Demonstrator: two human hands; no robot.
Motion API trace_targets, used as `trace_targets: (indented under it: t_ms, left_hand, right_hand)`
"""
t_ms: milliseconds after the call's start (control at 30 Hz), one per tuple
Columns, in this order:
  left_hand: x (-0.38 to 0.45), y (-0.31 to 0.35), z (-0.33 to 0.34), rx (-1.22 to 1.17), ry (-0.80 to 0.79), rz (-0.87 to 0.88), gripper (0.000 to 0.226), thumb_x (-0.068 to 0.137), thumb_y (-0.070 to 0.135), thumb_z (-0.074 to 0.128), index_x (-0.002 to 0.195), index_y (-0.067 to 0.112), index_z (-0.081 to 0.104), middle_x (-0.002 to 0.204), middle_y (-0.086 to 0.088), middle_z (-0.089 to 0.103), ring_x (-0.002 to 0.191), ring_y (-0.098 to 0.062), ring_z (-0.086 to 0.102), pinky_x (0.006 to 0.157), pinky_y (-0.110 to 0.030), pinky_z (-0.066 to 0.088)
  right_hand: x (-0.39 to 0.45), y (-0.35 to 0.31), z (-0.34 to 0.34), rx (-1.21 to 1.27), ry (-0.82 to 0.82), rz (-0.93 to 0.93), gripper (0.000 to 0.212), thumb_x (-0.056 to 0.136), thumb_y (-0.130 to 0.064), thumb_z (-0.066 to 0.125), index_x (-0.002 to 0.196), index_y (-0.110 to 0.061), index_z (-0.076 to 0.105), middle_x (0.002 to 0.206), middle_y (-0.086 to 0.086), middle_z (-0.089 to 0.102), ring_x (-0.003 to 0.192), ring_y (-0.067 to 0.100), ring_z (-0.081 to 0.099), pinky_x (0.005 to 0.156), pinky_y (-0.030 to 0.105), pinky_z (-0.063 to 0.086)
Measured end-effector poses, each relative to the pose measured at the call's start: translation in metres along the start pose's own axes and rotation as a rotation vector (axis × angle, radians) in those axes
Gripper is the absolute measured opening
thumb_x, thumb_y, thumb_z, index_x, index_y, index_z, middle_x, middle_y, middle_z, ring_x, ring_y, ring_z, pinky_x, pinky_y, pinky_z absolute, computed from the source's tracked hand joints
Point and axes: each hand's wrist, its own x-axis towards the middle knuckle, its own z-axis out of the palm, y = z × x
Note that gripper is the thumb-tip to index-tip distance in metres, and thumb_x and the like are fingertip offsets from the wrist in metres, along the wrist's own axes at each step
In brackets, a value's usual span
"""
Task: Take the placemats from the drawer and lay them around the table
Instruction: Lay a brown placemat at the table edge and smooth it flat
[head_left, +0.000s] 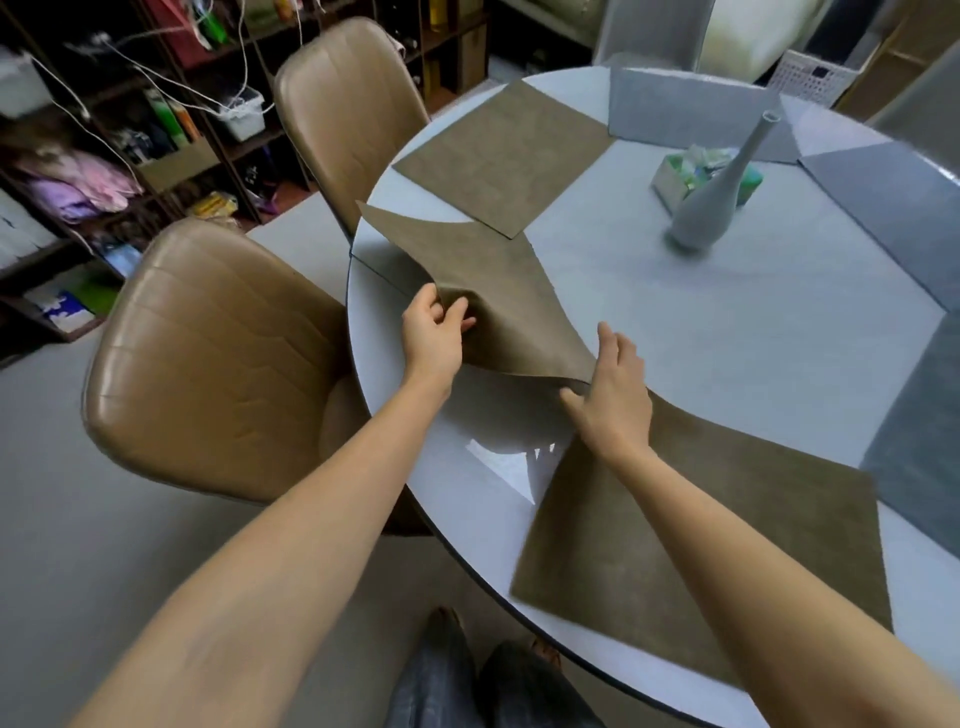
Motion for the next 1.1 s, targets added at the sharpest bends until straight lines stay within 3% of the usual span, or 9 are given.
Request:
trace_targets:
  t_ms: [133,267,367,467,600,733,867,967,1100]
  left_hand:
    - [0.004,0.009,-0.006,-0.044,0.054,0.016,0.015,0.099,0.007,0.050,0.109,0.014,0.058,0.096,0.007,0.066,0.089,-0.003,0.065,0.081,-0.018,0.055]
    - [0.005,0.020,-0.012,-0.082,0.114,0.038,0.017,0.097,0.009,0.055,0.113,0.006,0.059,0.093,0.003,0.066,0.089,-0.006,0.065,0.077,-0.017,0.055]
    - [0.006,0.022,-0.012,-0.146,0.214,-0.034,0.024,0.095,0.015,0.058,0.116,0.003,0.060,0.100,-0.003,0.067,0.088,-0.009,0.065,0.071,-0.018,0.057]
    - [0.004,0.017,-0.009,-0.213,0.339,-0.199,0.029,0.095,0.016,0.059,0.116,-0.004,0.058,0.105,-0.006,0.062,0.084,-0.013,0.063,0.066,-0.021,0.059]
    - [-0.002,0.001,-0.006,-0.273,0.372,-0.339,0.017,0.094,0.017,0.061,0.099,0.001,0.061,0.092,0.003,0.058,0.076,-0.012,0.064,0.062,-0.022,0.058]
    - [-0.001,-0.011,0.006,-0.235,0.326,-0.455,0.023,0.093,0.018,0.062,0.077,0.007,0.051,0.078,-0.001,0.052,0.069,-0.013,0.062,0.059,-0.021,0.057]
    - [0.013,-0.021,0.030,-0.170,0.252,-0.539,0.026,0.092,0.013,0.064,0.070,0.006,0.052,0.086,-0.011,0.060,0.064,-0.018,0.061,0.051,-0.021,0.056]
    - [0.028,-0.030,0.056,-0.105,0.215,-0.572,0.023,0.092,0.014,0.064,0.072,0.006,0.054,0.089,-0.011,0.063,0.059,-0.016,0.062,0.054,-0.021,0.054]
    - [0.050,-0.044,0.097,-0.136,0.176,-0.615,0.015,0.092,0.014,0.063,0.098,0.000,0.059,0.103,-0.015,0.066,0.074,-0.022,0.068,0.061,-0.022,0.055]
  right_hand:
    - [0.040,-0.027,-0.012,-0.066,-0.105,-0.112,0.028,0.082,-0.006,0.048,0.109,-0.005,0.056,0.103,0.014,0.055,0.091,0.037,0.056,0.067,0.037,0.042]
    - [0.062,-0.043,-0.013,-0.067,-0.076,-0.158,0.013,0.081,0.001,0.036,0.078,-0.007,0.046,0.078,0.016,0.052,0.074,0.035,0.049,0.058,0.035,0.028]
    - [0.078,-0.059,-0.016,0.153,0.011,-0.101,0.031,0.078,0.005,0.036,0.099,-0.004,0.058,0.090,0.018,0.061,0.083,0.038,0.055,0.067,0.042,0.046]
    - [0.091,-0.070,-0.022,0.251,0.007,-0.235,0.058,0.073,0.010,0.046,0.126,-0.011,0.059,0.117,0.013,0.064,0.106,0.033,0.057,0.091,0.034,0.045]
    - [0.109,-0.081,-0.037,0.158,0.029,-0.533,0.054,0.081,0.002,0.034,0.128,-0.009,0.058,0.114,0.016,0.056,0.097,0.036,0.058,0.079,0.031,0.043]
    - [0.125,-0.081,-0.048,-0.025,-0.007,-0.671,0.051,0.091,0.006,0.044,0.137,-0.015,0.051,0.150,0.021,0.034,0.125,0.043,0.048,0.102,0.044,0.042]
    - [0.151,-0.056,-0.050,-0.199,-0.091,-0.664,0.057,0.094,0.003,0.044,0.144,-0.023,0.039,0.159,0.013,0.018,0.133,0.042,0.042,0.108,0.047,0.039]
    - [0.168,-0.029,-0.050,-0.253,-0.103,-0.609,0.060,0.094,0.004,0.042,0.146,-0.025,0.037,0.158,0.013,0.020,0.134,0.041,0.040,0.109,0.048,0.038]
    - [0.182,-0.004,-0.051,-0.229,-0.072,-0.573,0.056,0.097,-0.002,0.042,0.146,-0.026,0.036,0.158,0.012,0.021,0.135,0.040,0.039,0.110,0.047,0.037]
